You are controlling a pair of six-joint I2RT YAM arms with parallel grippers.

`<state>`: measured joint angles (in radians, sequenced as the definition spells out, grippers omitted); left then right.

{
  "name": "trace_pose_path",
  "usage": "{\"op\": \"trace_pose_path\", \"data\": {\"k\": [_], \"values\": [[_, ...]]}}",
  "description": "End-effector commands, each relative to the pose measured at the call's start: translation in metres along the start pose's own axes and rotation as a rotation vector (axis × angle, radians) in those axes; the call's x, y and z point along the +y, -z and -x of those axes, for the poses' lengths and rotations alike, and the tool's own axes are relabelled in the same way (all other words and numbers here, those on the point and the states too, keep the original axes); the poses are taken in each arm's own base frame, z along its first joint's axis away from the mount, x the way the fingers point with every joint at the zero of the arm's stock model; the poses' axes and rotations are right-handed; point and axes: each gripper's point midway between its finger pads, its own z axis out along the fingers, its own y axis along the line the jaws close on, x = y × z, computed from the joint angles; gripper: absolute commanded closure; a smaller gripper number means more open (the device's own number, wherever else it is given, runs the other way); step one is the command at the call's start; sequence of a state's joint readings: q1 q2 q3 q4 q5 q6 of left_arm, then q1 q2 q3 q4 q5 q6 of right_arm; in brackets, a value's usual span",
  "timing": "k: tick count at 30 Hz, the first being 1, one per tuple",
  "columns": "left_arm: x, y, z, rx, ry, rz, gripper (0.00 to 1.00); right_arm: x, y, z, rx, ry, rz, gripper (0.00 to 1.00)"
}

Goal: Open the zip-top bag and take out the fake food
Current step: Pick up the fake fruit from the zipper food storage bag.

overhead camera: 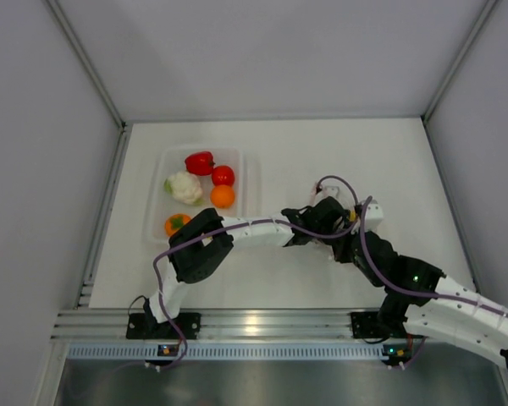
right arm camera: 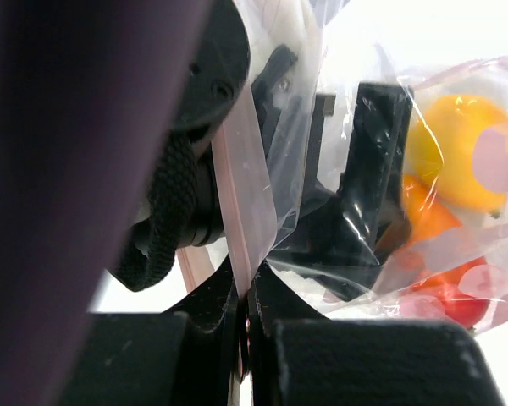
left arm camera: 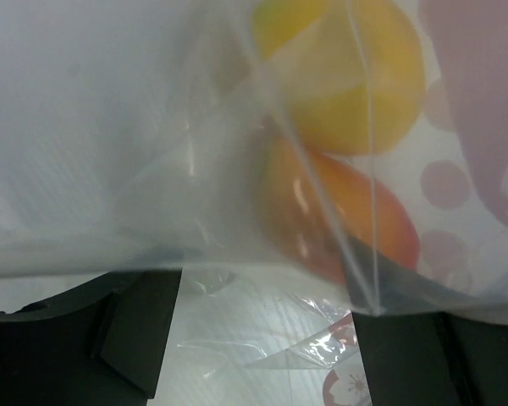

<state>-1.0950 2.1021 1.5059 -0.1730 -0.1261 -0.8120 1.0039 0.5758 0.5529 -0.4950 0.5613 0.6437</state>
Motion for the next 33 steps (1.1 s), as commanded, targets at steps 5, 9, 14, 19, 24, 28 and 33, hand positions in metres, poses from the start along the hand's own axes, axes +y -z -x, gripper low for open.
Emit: {"op": "trace_pose_path", "data": {"k": [5,9,14,19,24,28,33], "values": [[0.006,-0.019,0.005,-0.016,0.208,0.012,0.18,0.025,0.0,-0.009,0.035,-0.038,0.13,1.0],[0.012,-0.008,0.009,-0.058,0.253,0.023,0.25,0.019,0.0,-0.005,0.015,-0.043,0.097,1.0],[0.057,0.009,0.008,-0.125,0.275,0.143,0.25,0.024,0.005,0.004,0.018,-0.018,0.115,1.0],[0.074,0.044,0.02,-0.177,0.193,0.214,0.24,0.068,0.015,0.02,-0.01,-0.075,0.327,1.0],[0.101,0.088,0.028,-0.22,0.09,0.335,0.23,0.093,0.018,0.034,-0.029,-0.13,0.417,1.0],[0.127,0.125,0.02,-0.21,0.012,0.43,0.23,0.109,0.014,0.031,-0.014,-0.188,0.479,1.0],[0.138,0.163,0.019,-0.181,-0.063,0.479,0.22,0.127,0.01,0.032,-0.018,-0.278,0.557,1.0]]}}
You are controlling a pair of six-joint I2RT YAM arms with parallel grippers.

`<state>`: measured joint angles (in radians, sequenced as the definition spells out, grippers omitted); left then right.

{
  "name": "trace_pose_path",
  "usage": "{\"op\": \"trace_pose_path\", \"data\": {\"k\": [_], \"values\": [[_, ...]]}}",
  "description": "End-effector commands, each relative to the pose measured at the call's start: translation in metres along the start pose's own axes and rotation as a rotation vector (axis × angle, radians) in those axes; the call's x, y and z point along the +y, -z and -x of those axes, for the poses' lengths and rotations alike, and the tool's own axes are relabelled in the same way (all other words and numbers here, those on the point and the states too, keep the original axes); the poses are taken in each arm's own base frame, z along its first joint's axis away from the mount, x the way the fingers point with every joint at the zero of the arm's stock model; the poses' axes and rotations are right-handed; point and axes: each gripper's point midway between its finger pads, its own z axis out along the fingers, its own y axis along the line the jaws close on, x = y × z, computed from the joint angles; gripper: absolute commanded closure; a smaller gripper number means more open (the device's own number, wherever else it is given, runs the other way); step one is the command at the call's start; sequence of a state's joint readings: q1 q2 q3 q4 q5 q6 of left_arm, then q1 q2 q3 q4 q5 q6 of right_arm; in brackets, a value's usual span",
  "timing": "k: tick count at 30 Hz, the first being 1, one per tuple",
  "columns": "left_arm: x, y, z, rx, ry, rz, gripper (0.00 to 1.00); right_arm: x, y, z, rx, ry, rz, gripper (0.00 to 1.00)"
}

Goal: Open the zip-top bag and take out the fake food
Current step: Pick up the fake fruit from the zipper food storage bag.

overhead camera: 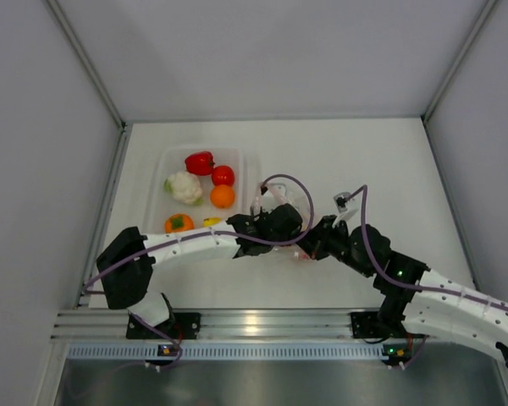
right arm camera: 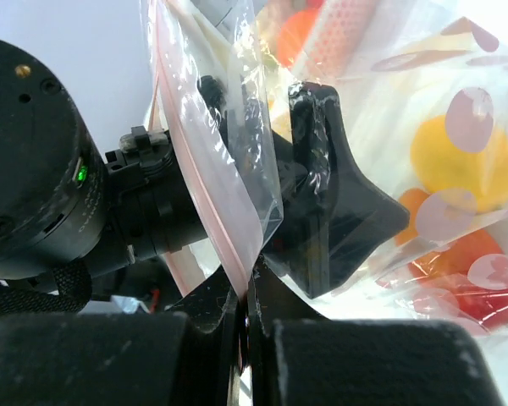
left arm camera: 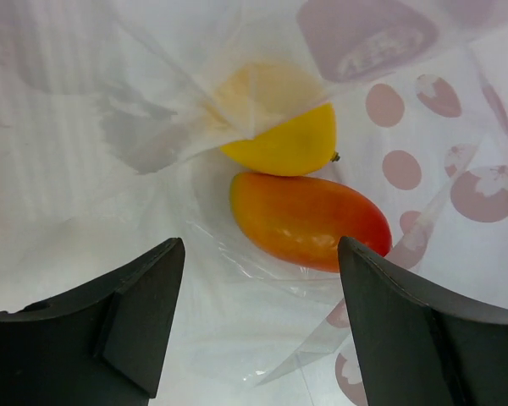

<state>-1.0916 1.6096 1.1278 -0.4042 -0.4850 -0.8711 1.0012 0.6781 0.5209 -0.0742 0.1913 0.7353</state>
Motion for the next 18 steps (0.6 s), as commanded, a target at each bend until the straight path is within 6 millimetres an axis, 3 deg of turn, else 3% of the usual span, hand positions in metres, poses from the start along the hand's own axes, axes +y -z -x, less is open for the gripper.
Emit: {"op": "trace_pose_path", "data": {"k": [1,4,5,7,8,13,18], "values": [[0.045,0.021,0.011,0.0,-0.117,0.14,0.21,0.027,-0.007,0.008,-0.036,-0.086,0.122,1.0],[0.044,0.017,0.002,0.066,-0.204,0.158,0.18,0.018,-0.015,-0.001,-0.015,-0.096,0.09,1.0],[0.042,0.008,-0.009,0.107,-0.227,0.158,0.16,0.016,-0.016,-0.003,-0.013,-0.098,0.084,1.0],[0.029,-0.001,-0.01,0.128,-0.249,0.139,0.14,0.004,-0.018,-0.009,-0.004,-0.103,0.057,1.0],[0.026,-0.013,-0.024,0.179,-0.268,0.139,0.13,0.0,-0.018,-0.012,-0.001,-0.107,0.047,1.0],[0.003,-0.04,-0.028,0.204,-0.271,0.134,0.08,-0.032,-0.017,-0.036,0.051,-0.126,-0.001,1.0],[-0.018,-0.058,-0.039,0.238,-0.254,0.077,0.06,-0.055,-0.008,-0.043,0.052,-0.123,-0.056,1.0]]}}
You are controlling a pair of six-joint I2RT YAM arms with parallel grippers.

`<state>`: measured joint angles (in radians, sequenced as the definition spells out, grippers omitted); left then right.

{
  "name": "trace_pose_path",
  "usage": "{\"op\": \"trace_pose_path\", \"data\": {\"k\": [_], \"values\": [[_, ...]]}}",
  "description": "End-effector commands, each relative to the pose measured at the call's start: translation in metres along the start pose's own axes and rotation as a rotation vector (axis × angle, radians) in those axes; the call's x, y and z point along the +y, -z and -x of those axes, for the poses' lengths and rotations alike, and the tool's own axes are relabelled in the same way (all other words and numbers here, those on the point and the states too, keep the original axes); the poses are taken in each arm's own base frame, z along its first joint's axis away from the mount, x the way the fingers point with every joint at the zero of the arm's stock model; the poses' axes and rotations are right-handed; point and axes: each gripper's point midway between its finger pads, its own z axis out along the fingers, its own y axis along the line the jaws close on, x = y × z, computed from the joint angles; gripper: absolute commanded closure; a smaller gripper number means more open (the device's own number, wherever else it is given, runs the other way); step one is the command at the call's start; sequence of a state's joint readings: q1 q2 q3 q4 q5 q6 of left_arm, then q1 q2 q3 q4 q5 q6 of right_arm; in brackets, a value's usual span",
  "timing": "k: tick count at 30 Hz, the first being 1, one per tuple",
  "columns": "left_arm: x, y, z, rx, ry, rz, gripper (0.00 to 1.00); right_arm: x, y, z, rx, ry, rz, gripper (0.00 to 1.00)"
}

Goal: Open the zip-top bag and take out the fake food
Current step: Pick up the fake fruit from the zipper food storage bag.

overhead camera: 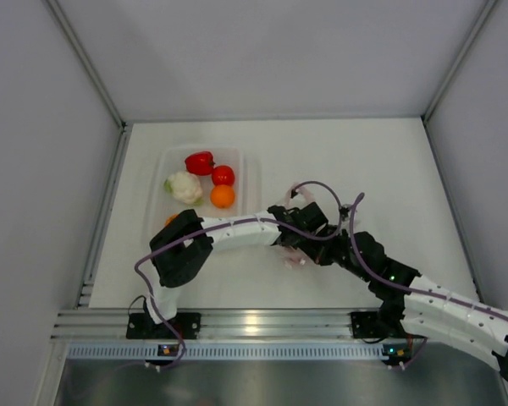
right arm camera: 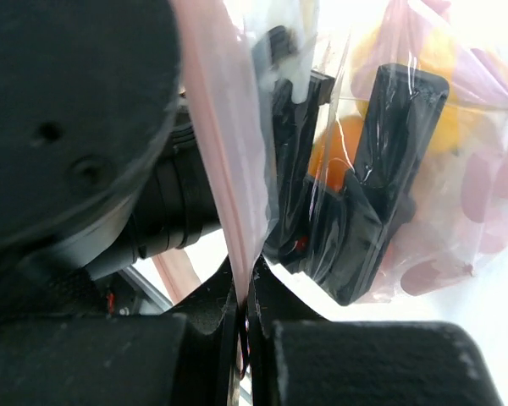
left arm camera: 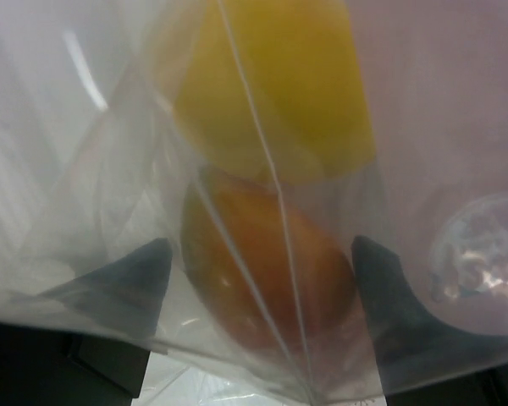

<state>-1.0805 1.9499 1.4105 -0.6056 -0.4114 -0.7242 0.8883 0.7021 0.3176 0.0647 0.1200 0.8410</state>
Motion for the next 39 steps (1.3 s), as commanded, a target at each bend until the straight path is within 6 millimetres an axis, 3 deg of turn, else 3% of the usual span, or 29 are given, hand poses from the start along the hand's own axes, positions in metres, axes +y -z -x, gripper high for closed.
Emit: {"op": "trace_pose_path", "data": {"k": [1,5,11,17,18,20,21,22,27,28,30,34,39], "values": [[-0.016,-0.005,0.004,0.021,-0.01,-0.05,0.06,0.002,0.008,-0.001,0.009,0.007,0.037,1.0],[-0.02,-0.02,-0.01,0.07,-0.019,-0.046,0.07,-0.004,0.014,0.001,-0.006,0.01,0.025,1.0],[-0.017,-0.013,-0.006,0.052,-0.005,-0.043,0.34,-0.008,0.018,0.005,-0.014,0.028,0.009,1.0],[-0.019,0.0,0.007,0.017,0.011,-0.065,0.81,-0.006,0.015,0.008,-0.007,0.069,-0.001,1.0],[-0.019,0.001,0.008,0.008,0.013,-0.062,0.98,-0.008,0.015,0.01,-0.008,0.098,-0.011,1.0],[-0.022,0.007,0.017,-0.039,0.028,-0.077,1.0,-0.001,0.016,0.022,-0.031,0.128,-0.016,1.0],[-0.022,0.006,0.01,-0.041,0.012,-0.082,1.0,-0.003,0.017,0.024,-0.03,0.161,-0.029,1.0],[-0.03,0.013,0.02,-0.084,0.03,-0.123,1.0,0.003,0.019,0.037,-0.064,0.175,-0.033,1.0],[-0.045,0.026,0.022,-0.152,0.026,-0.24,1.0,0.008,0.032,0.077,-0.154,0.266,-0.121,1.0],[-0.045,0.029,0.015,-0.142,0.018,-0.27,1.0,-0.001,0.033,0.081,-0.162,0.28,-0.176,1.0],[-0.055,0.035,0.021,-0.183,0.017,-0.339,1.0,-0.002,0.035,0.091,-0.18,0.301,-0.207,1.0],[-0.065,0.041,0.013,-0.213,-0.022,-0.441,1.0,-0.001,0.035,0.107,-0.209,0.337,-0.245,1.0],[-0.06,0.039,0.002,-0.231,-0.041,-0.475,1.0,-0.009,0.035,0.122,-0.194,0.396,-0.341,1.0]]}}
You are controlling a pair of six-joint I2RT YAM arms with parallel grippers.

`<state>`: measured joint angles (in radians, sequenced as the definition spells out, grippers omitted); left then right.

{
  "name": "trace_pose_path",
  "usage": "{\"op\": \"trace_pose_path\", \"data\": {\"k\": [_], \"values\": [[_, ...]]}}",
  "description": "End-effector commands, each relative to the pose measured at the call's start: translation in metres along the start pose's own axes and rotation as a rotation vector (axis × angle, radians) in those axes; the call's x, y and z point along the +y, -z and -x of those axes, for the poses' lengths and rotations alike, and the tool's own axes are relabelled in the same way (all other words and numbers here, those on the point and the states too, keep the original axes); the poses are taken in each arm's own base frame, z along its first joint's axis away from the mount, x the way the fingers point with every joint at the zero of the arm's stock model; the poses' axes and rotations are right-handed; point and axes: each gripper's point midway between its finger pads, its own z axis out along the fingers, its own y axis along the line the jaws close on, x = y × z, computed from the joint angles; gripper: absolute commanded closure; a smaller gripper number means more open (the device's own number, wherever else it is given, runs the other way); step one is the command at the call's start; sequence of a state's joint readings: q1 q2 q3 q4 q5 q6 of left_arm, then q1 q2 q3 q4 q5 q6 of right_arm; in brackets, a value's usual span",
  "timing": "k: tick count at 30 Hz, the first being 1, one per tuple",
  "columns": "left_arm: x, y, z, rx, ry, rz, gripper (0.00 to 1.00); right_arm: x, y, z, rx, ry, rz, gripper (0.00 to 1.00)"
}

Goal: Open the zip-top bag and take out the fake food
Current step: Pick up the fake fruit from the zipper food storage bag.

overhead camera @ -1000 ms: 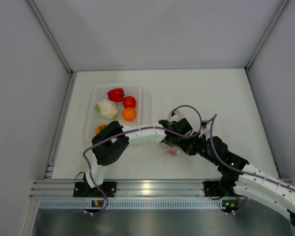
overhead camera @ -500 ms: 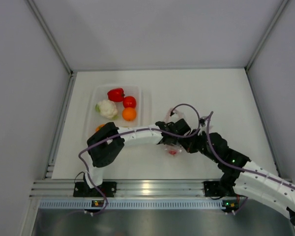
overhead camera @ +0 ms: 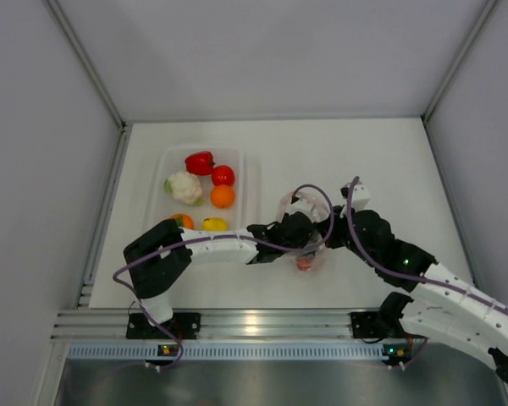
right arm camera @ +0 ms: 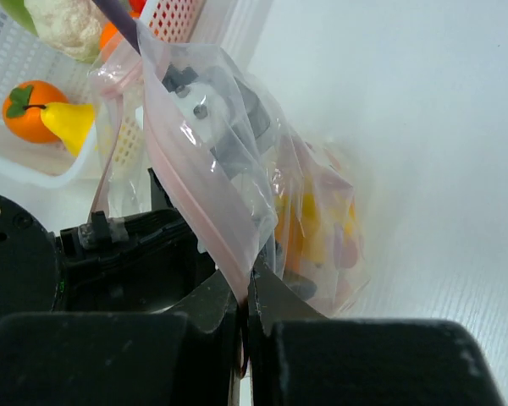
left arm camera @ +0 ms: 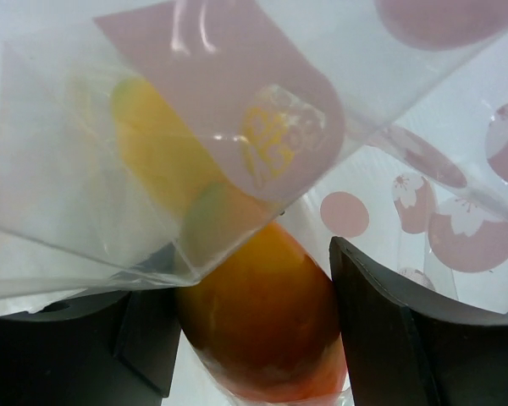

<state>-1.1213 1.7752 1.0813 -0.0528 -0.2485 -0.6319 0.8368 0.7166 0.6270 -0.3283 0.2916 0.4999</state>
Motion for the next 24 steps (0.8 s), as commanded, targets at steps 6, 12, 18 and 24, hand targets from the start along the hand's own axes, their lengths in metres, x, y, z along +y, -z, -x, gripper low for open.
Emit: {"op": "trace_pose_path", "data": {"k": [6,12,18,24], "values": [[-0.021,0.027,0.009,-0.103,-0.138,-0.159,1.0,-0.023,0.001,0.056,-0.054,0.129,-0.179,1.0],[-0.034,0.039,0.005,-0.132,-0.229,-0.22,1.0,-0.03,-0.002,0.072,-0.03,0.183,-0.268,1.0],[-0.034,0.047,0.01,-0.175,-0.253,-0.219,1.0,-0.039,-0.011,0.068,0.025,0.214,-0.323,1.0],[-0.019,0.054,0.036,-0.271,-0.224,-0.109,1.0,-0.005,-0.018,0.035,0.118,0.173,-0.093,1.0]]}}
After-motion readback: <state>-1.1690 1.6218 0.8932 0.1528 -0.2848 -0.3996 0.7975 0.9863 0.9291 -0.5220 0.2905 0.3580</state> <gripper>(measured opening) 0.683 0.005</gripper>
